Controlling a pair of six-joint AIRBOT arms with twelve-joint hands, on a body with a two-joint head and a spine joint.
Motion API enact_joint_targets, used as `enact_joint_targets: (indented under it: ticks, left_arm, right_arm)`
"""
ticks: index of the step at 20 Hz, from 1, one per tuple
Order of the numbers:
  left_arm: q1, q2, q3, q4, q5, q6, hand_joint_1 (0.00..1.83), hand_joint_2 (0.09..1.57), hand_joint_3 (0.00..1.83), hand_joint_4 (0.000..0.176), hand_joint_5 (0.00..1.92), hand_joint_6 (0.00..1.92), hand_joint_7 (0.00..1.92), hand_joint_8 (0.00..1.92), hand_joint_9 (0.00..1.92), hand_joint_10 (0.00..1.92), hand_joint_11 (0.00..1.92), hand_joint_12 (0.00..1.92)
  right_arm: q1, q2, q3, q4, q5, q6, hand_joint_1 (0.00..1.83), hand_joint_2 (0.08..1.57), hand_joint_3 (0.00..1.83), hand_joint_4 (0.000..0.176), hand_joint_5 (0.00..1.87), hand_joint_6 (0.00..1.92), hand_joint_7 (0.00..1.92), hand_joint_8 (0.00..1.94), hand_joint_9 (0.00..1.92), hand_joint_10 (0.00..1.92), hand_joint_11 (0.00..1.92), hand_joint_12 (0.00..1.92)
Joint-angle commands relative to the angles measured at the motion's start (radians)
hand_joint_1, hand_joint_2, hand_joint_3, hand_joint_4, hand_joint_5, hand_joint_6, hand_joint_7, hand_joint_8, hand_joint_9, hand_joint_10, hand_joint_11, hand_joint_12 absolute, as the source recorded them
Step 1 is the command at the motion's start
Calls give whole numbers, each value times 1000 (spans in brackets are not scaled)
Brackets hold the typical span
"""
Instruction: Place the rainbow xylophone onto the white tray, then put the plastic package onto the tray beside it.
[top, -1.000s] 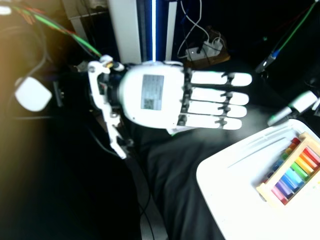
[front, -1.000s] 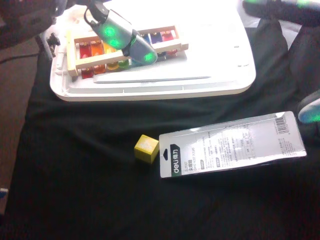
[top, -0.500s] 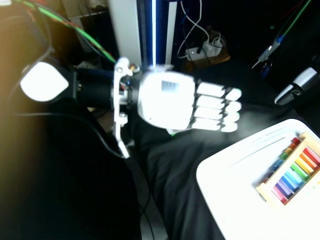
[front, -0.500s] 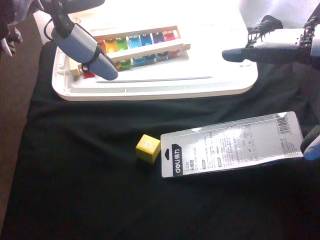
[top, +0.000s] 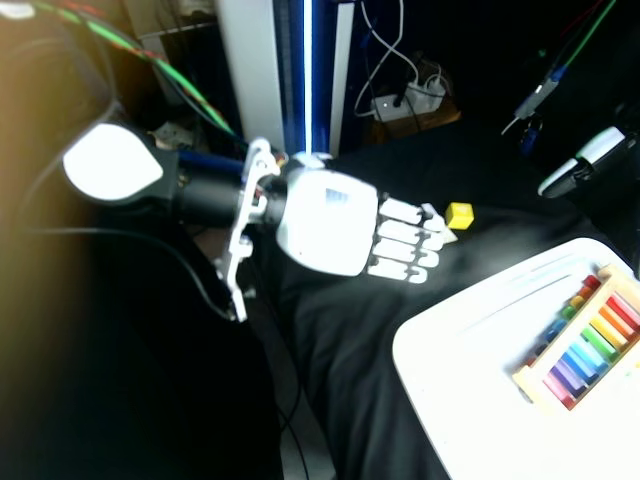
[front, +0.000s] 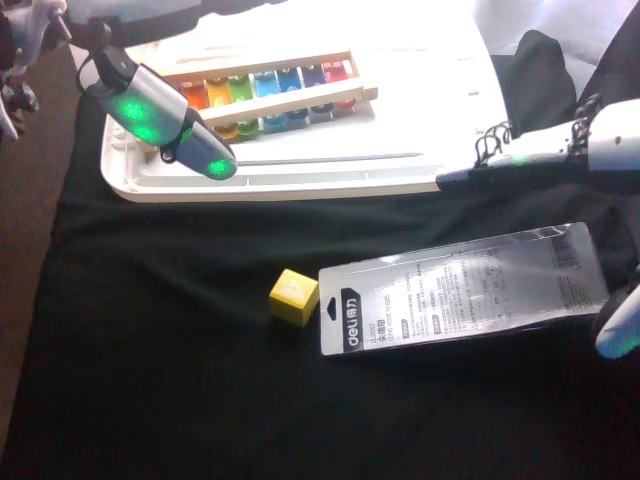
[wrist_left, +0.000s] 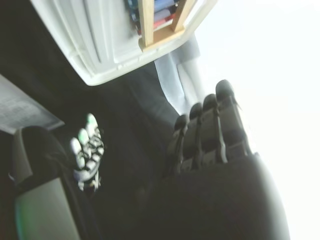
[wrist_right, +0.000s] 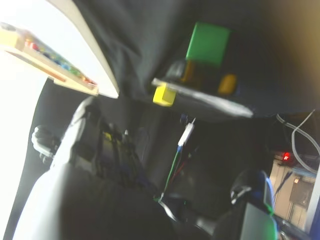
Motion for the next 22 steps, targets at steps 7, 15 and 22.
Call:
enact_joint_targets:
  ticks: [7,15,22]
  left_arm:
    - [22,3,-1,-49,-62,1,697,757,9,5,0,0,66,0,92,2,154,77]
    - [56,3,-1,-83,-76,5,698,756,4,55,0,0,16,3,51,3,118,65]
    - [74,11,0,-109,-86,5,760,759,0,46,0,0,5,2,21,0,69,47]
  right_arm:
    - [13,-25,6,4,31,28,574,615,0,0,40,3,92,5,135,13,232,130]
    - [13,-34,2,-9,29,28,632,619,0,0,0,0,0,0,0,0,6,7]
    - [12,-37,3,-19,6,28,666,608,0,0,0,0,0,0,0,0,0,0]
